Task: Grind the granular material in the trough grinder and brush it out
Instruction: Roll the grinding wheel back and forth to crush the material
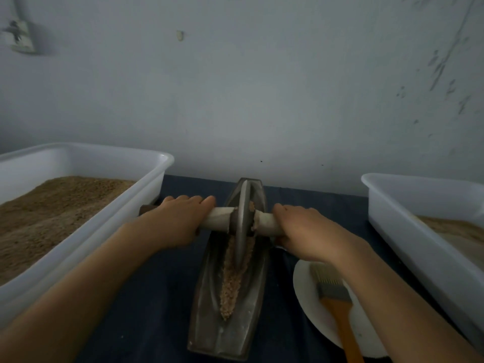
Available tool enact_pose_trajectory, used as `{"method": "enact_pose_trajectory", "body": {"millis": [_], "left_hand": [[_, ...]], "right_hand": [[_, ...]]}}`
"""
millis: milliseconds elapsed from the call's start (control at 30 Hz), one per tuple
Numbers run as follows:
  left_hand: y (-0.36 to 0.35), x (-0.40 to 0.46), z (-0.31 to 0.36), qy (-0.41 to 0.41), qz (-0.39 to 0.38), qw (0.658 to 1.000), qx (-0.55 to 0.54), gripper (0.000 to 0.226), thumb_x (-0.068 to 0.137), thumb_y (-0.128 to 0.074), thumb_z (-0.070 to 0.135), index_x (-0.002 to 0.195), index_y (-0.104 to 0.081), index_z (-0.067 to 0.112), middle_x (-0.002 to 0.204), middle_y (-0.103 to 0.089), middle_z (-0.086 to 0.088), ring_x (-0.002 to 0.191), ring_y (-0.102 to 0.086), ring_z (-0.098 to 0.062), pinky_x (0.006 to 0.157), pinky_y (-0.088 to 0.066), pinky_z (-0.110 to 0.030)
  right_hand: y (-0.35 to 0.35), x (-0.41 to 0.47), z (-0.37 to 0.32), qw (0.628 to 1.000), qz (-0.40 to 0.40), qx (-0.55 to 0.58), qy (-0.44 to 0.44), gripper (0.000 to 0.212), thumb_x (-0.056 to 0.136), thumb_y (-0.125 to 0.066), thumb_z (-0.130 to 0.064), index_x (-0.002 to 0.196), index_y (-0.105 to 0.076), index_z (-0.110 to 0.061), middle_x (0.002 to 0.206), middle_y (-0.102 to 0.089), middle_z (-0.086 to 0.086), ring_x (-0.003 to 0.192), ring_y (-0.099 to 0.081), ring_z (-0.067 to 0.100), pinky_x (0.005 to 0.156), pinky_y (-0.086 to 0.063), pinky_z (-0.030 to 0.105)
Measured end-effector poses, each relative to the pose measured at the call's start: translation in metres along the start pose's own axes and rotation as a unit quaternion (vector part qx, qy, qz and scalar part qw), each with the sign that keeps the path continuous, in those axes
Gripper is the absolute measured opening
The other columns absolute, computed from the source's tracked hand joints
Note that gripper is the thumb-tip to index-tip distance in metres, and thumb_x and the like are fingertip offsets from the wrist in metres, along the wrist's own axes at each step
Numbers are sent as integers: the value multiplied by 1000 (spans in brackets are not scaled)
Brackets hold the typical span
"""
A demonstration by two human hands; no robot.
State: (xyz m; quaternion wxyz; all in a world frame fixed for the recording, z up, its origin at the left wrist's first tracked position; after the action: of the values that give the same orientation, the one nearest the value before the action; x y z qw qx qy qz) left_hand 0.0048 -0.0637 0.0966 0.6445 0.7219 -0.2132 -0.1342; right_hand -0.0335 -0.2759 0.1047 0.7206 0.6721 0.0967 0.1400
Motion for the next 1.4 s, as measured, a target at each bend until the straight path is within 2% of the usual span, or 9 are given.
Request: {"method": "enact_pose_trajectory", "body": {"millis": [200, 300, 400, 600, 800, 933, 1133, 1300, 1400], "left_hand": [[31, -33, 1, -58, -191, 978, -63, 27, 93, -52, 25, 100, -26, 32, 95, -47, 9, 88, -48, -7, 80, -38, -22], [39, -42, 0, -70, -228, 969, -58, 26, 94, -51, 28, 102, -27, 33, 94, -47, 12, 88, -48, -6, 80, -38, -22], [36, -38, -1, -69, -229, 969, -70, 26, 94, -51, 26, 98, -27, 35, 93, -46, 12, 87, -47, -6, 80, -37, -22], [12, -9, -2, -22, -113, 991, -65, 29, 93, -52, 21, 113, -32, 27, 115, -49, 1, 97, -48, -13, 86, -39, -27], [-12, 13, 1, 18, 110, 992, 55, 37, 91, -49, 24, 124, -33, 23, 121, -44, 2, 109, -46, -19, 93, -38, -35], [-15, 13, 1, 18, 131, 990, 39, 38, 91, -52, 24, 125, -34, 24, 121, -45, 3, 109, -47, -17, 95, -39, -35], [1, -1, 1, -5, -6, 1000, 13, 42, 92, -54, 27, 125, -29, 25, 122, -48, 2, 109, -49, -16, 94, -37, -32], [26, -30, 3, -45, -166, 984, -47, 32, 93, -53, 27, 109, -26, 33, 101, -46, 8, 91, -47, -7, 83, -38, -22], [38, -41, 4, -51, -215, 975, -31, 32, 94, -49, 30, 116, -26, 32, 105, -49, 7, 95, -49, -9, 87, -39, -24]], "right_hand": [[27, -25, -17, 990, -135, 37, 35, 32, 93, -55, -25, 119, -42, -12, 110, -52, 5, 91, -48, 15, 64, -39, 24], [32, -35, -20, 986, -152, 37, 57, 34, 92, -57, -31, 117, -43, -13, 105, -51, 3, 86, -46, 12, 57, -32, 16], [27, -32, -20, 988, -144, 29, 49, 32, 93, -56, -28, 116, -43, -12, 105, -51, 5, 86, -46, 13, 58, -35, 22], [6, -2, -4, 999, -39, 23, -4, 24, 91, -54, -18, 112, -43, -13, 111, -53, 5, 93, -50, 19, 70, -32, 28], [-15, 13, 8, 995, 94, -26, -23, 29, 88, -55, -19, 114, -43, -13, 113, -52, 6, 101, -50, 25, 71, -26, 32], [-18, 14, 6, 990, 129, -44, -19, 30, 87, -56, -19, 114, -43, -13, 112, -52, 6, 100, -48, 24, 73, -25, 33], [-3, 1, -1, 1000, 14, -8, -2, 26, 91, -54, -17, 113, -42, -12, 111, -53, 6, 96, -51, 21, 70, -29, 29], [17, -20, -14, 994, -103, 29, 25, 30, 92, -55, -18, 118, -42, -13, 113, -52, 5, 97, -51, 17, 72, -39, 25], [26, -31, -19, 989, -133, 24, 52, 35, 93, -55, -27, 120, -41, -11, 113, -52, 6, 89, -47, 14, 59, -36, 22]]}}
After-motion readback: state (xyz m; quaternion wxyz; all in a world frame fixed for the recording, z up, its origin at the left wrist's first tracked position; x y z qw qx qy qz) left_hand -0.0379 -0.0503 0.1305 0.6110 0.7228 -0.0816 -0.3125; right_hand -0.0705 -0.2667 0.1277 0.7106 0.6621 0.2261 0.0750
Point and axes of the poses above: each hand's wrist, its own x-axis towards the middle knuckle, its own y-axis out of the back of the hand, z = x × y, the point moved 1 cm from there along x, towards the middle knuckle
